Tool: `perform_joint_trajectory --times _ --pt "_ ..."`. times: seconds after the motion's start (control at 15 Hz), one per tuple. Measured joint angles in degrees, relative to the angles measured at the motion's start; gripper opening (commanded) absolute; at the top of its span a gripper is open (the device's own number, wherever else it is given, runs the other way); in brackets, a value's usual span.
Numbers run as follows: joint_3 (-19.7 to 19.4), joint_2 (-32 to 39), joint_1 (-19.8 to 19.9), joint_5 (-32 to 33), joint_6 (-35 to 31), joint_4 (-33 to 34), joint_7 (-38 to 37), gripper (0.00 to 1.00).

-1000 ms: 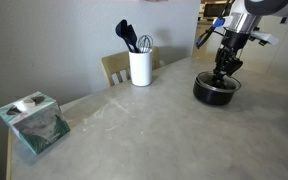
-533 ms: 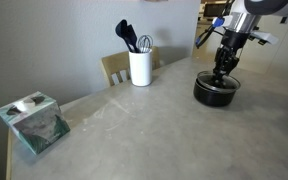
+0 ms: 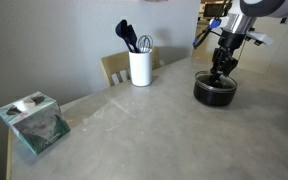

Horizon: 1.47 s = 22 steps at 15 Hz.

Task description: Put the glass lid on top of the black pot

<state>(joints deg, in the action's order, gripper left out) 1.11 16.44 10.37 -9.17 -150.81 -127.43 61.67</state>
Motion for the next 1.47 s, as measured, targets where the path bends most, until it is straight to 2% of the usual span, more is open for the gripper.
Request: perform_joint_trajectory --times 0.4,0.47,0.53,0.87,1.07,1.27,1.47 --pt "0.29 1.71 -0.07 0.76 0.14 1.16 0.0 0.15" --pt "0.31 1.72 -0.07 0.82 0.17 1.18 0.0 0.65" --pt "0.31 1.72 -0.07 0.84 0.17 1.18 0.0 0.66" --pt "0.48 1.31 -0.28 0.94 0.73 1.14 -0.68 0.98" --pt "0.19 -1.26 -0.45 3.44 2.33 1.0 -3.81 1.0" --pt "-1.49 -5.09 -1.64 9.47 5.23 0.85 -11.55 1.0" --pt "-2.41 -8.45 -2.31 11.63 9.67 0.91 -18.69 1.0"
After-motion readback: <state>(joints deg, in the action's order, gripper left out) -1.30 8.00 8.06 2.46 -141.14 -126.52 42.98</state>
